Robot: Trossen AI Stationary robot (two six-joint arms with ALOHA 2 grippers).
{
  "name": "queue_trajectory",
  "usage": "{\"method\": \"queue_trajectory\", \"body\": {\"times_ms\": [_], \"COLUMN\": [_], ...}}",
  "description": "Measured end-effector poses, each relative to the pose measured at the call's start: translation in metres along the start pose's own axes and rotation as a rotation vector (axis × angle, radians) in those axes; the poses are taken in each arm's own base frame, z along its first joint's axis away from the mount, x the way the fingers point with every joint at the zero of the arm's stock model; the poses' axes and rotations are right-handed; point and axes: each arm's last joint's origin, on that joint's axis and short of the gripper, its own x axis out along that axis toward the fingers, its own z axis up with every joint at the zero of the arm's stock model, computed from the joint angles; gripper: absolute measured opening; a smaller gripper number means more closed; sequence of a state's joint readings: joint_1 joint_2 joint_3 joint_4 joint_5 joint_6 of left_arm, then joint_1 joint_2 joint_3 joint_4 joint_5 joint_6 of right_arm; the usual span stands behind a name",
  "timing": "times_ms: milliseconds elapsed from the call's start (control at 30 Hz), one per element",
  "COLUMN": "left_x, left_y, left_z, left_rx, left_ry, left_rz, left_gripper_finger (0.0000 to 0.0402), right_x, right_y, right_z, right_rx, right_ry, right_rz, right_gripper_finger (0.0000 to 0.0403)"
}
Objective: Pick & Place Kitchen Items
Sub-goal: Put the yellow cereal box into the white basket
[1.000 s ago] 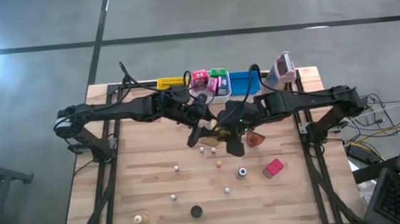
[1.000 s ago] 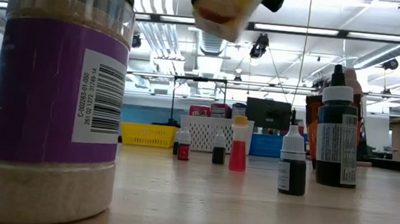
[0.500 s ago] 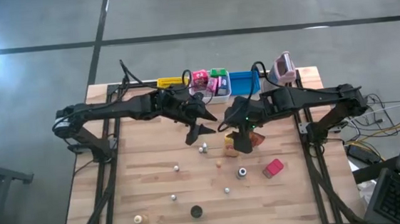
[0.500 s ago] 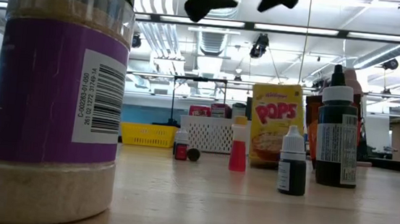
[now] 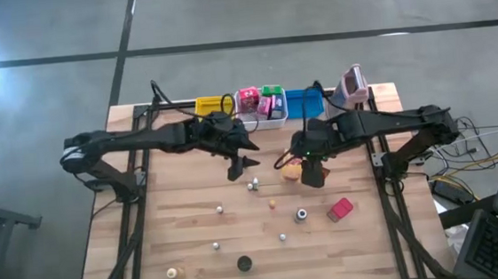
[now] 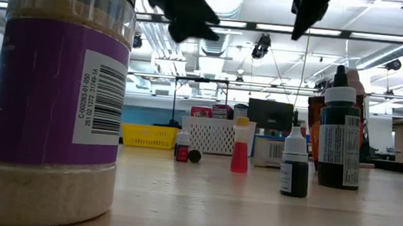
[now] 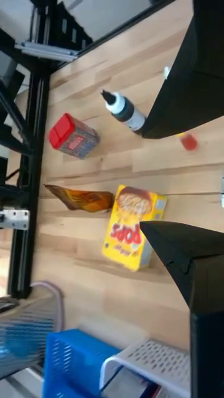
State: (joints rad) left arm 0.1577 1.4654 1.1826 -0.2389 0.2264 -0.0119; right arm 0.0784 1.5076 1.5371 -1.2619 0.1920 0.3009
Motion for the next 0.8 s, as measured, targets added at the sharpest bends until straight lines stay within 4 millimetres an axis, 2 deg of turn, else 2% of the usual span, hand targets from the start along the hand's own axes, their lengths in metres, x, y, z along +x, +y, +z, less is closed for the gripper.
{"method": "queue_trajectory", "body": {"times_ms": [133,233,400,467,600,800], "left_x": [0.012,0.016,0.014,0.010,-0.003,-0.021], "left_y": [0.003,0.005,0.005,0.004,0.005,0.007], "left_z": [-0.024,-0.032,-0.026,-0.023,-0.015,-0.016], "left_rx": [-0.060,-0.103,-0.117,-0.093,-0.060,-0.119], "left_ry": [-0.046,-0.082,-0.106,-0.103,-0.087,-0.081], "left_rz": [-0.002,-0.004,0.013,0.018,0.071,0.205], "left_gripper_finger": [0.0234,0.0234,0.0234,0.0234,0.0234,0.0234], "right_x": [0.010,0.017,0.025,0.030,0.047,0.067], "right_y": [-0.011,-0.031,-0.074,-0.086,-0.094,-0.097], "right_z": [-0.005,-0.008,-0.018,-0.020,-0.015,0.000], "right_rx": [0.005,0.071,0.275,0.357,0.451,0.592], "right_ry": [0.040,0.067,0.092,0.085,0.057,-0.007], "right_rz": [-0.067,-0.103,-0.151,-0.103,0.097,0.085], "right_gripper_finger": [0.0169,0.0167,0.0176,0.0182,0.0192,0.0212]}}
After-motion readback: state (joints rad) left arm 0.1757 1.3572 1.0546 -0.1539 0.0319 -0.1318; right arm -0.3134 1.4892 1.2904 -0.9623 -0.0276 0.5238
